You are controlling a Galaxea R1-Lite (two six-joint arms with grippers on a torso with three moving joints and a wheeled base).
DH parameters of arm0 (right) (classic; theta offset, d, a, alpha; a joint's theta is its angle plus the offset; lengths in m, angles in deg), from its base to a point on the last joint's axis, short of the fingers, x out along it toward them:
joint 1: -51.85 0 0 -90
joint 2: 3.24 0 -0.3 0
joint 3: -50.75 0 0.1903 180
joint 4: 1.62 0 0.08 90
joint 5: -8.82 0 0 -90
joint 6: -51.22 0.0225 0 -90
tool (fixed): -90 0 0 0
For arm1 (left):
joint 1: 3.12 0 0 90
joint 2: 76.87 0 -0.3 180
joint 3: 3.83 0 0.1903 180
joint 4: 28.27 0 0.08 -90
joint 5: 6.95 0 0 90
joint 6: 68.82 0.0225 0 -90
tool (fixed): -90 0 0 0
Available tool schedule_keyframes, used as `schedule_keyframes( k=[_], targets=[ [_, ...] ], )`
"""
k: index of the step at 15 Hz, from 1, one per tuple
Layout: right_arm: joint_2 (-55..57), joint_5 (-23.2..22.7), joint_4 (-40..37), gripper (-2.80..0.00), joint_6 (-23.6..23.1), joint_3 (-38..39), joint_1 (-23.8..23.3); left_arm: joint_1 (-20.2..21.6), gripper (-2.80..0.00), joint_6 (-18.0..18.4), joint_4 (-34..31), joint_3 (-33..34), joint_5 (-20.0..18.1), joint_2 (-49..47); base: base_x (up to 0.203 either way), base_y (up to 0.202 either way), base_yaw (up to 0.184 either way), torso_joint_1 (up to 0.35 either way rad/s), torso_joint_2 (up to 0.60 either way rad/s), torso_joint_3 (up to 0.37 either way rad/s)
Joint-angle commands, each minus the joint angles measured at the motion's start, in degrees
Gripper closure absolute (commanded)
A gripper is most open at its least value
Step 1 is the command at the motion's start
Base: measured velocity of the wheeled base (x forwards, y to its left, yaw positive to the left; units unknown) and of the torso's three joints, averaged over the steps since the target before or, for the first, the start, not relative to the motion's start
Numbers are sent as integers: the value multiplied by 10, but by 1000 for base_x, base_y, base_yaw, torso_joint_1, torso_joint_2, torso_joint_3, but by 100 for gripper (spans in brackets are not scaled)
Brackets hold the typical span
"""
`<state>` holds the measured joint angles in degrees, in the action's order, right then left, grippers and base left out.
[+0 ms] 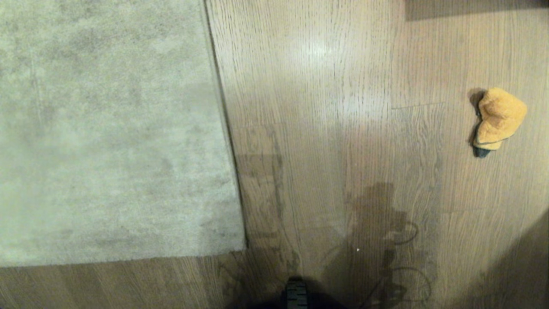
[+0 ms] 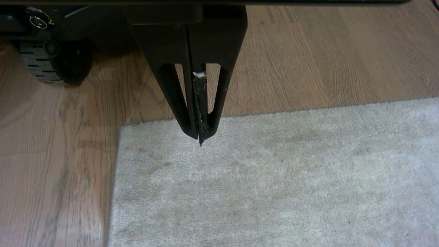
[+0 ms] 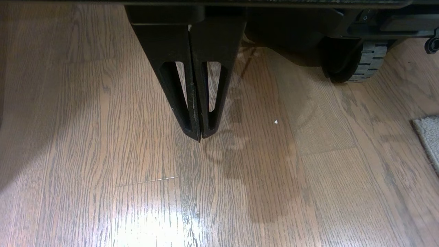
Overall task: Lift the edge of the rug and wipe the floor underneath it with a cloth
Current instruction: Pick up the rag
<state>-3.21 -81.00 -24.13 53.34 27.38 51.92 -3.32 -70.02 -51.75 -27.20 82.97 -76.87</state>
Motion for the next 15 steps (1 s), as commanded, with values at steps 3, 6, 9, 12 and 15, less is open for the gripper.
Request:
schedule_keyframes(
  k=[3, 6, 9, 12, 15],
  targets=[
    [0, 0, 0, 0, 1, 0, 0, 0, 0, 0, 0, 0, 0, -1, 0, 0, 0, 0, 0, 0],
    [0, 0, 0, 0, 0, 0, 0, 0, 0, 0, 0, 0, 0, -1, 0, 0, 0, 0, 0, 0],
    [0, 0, 0, 0, 0, 0, 0, 0, 0, 0, 0, 0, 0, -1, 0, 0, 0, 0, 0, 0],
    [0, -1, 0, 0, -5, 0, 0, 0, 0, 0, 0, 0, 0, -1, 0, 0, 0, 0, 0, 0],
    [0, -1, 0, 0, -8, 0, 0, 0, 0, 0, 0, 0, 0, -1, 0, 0, 0, 0, 0, 0]
  ],
)
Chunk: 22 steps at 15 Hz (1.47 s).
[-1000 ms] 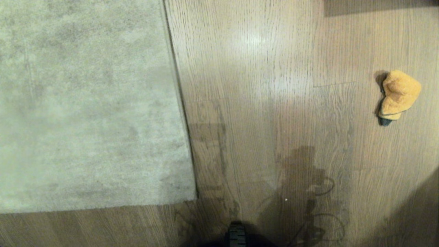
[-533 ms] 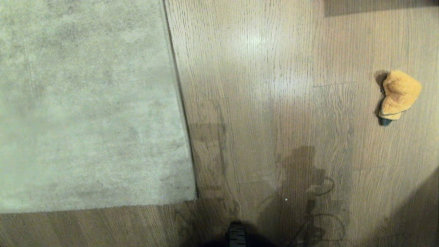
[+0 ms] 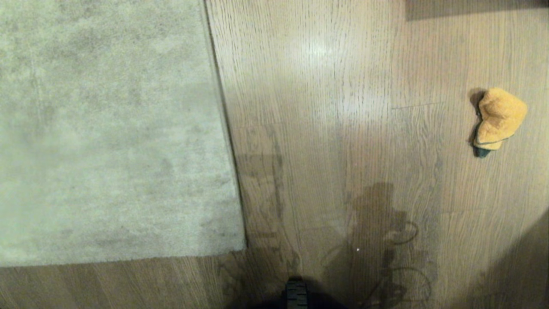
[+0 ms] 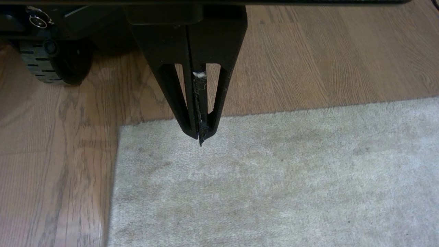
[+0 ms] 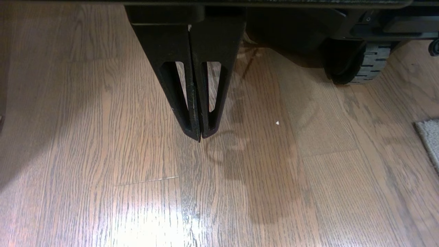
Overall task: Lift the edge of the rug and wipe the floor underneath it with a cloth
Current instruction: Pick up the rag
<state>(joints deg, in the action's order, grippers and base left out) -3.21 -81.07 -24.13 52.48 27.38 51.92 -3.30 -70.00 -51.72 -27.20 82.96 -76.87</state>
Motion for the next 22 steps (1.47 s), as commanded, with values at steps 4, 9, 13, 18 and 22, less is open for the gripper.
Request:
schedule_keyframes(
  k=[4, 9, 13, 18, 22],
  targets=[
    [0, 0, 0, 0, 0, 0, 0, 0, 0, 0, 0, 0, 0, -1, 0, 0, 0, 0, 0, 0],
    [0, -3, -4, 0, -25, 0, 0, 0, 0, 0, 0, 0, 0, -1, 0, 0, 0, 0, 0, 0],
    [0, -3, -1, 0, -26, 0, 0, 0, 0, 0, 0, 0, 0, -1, 0, 0, 0, 0, 0, 0],
    [0, -2, 0, 0, -27, 0, 0, 0, 0, 0, 0, 0, 0, -1, 0, 0, 0, 0, 0, 0],
    [0, -3, -6, 0, -45, 0, 0, 0, 0, 0, 0, 0, 0, -1, 0, 0, 0, 0, 0, 0]
  ],
)
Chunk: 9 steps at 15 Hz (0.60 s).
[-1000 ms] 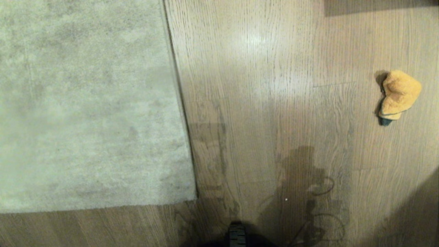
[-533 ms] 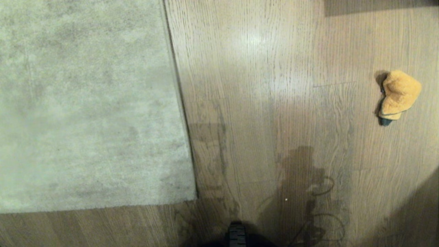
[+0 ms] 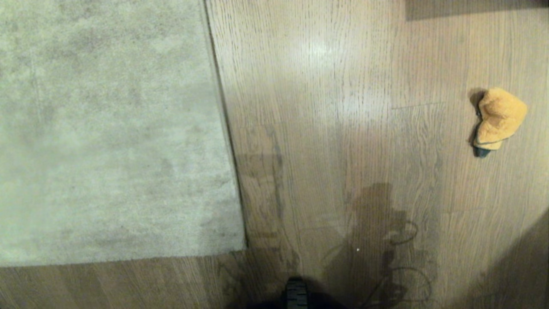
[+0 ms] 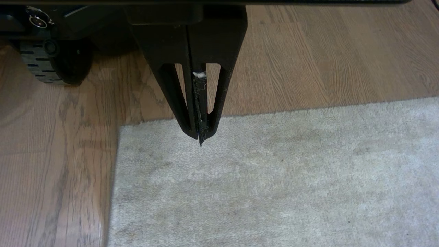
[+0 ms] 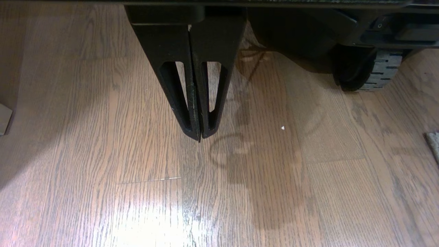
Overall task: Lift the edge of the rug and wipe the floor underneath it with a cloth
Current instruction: Pick up the rag
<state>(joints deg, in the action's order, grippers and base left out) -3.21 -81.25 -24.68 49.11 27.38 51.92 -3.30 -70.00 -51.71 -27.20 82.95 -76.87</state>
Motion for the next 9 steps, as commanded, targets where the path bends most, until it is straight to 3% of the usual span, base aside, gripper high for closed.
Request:
schedule_keyframes(
  k=[1, 5, 9],
  targets=[
    [2, -5, -3, 0, -24, -1, 0, 0, 0, 0, 0, 0, 0, -1, 0, 0, 0, 0, 0, 0],
    [71, -13, 7, 0, -19, -14, 1, 0, 0, 0, 0, 0, 0, 0, 0, 0, 0, 0, 0, 0],
    [251, -32, 92, 0, 19, -53, 9, 0, 0, 0, 0, 0, 0, 0, 0, 0, 0, 0, 0, 0]
  ],
)
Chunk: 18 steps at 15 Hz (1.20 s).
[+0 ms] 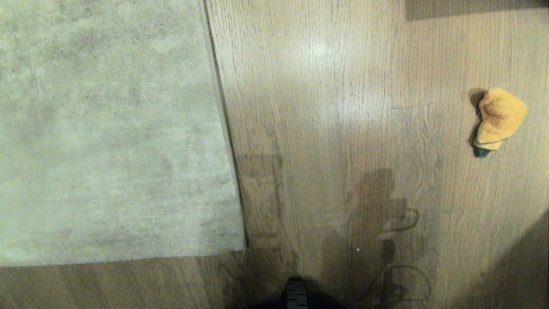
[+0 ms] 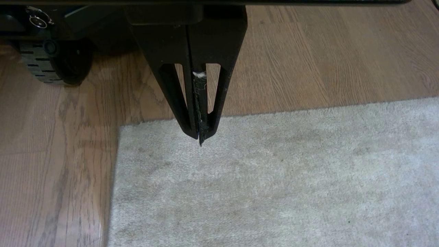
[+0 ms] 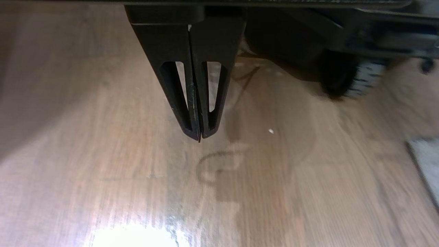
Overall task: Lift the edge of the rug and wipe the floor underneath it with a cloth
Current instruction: Pick up the rag
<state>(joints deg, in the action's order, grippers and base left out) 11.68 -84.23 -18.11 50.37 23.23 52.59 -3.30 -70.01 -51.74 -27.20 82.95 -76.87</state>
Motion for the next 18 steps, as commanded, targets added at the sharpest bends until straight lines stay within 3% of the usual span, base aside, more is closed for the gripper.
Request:
schedule_keyframes(
  k=[1, 7, 13, 17, 18],
  targets=[
    [151, -4, 55, 0, 17, -16, 2, 0, 0, 0, 0, 0, 0, -1, 0, 0, 0, 0, 0, 0],
    [355, -17, 275, 0, 67, -47, 3, 0, 0, 0, 0, 0, 0, -1, 0, 0, 0, 0, 0, 0],
    [471, -14, 289, 0, 59, -154, -5, 0, 0, 0, 0, 0, 0, -1, 0, 0, 0, 0, 0, 0],
    [555, -13, 286, 0, 27, -227, -46, 0, 0, 0, 0, 0, 0, -1, 0, 0, 0, 0, 0, 0],
    [569, -14, 285, -280, 26, -240, -56, 0, 0, 0, 0, 0, 0, -1, 0, 0, 0, 0, 0, 0]
  ],
)
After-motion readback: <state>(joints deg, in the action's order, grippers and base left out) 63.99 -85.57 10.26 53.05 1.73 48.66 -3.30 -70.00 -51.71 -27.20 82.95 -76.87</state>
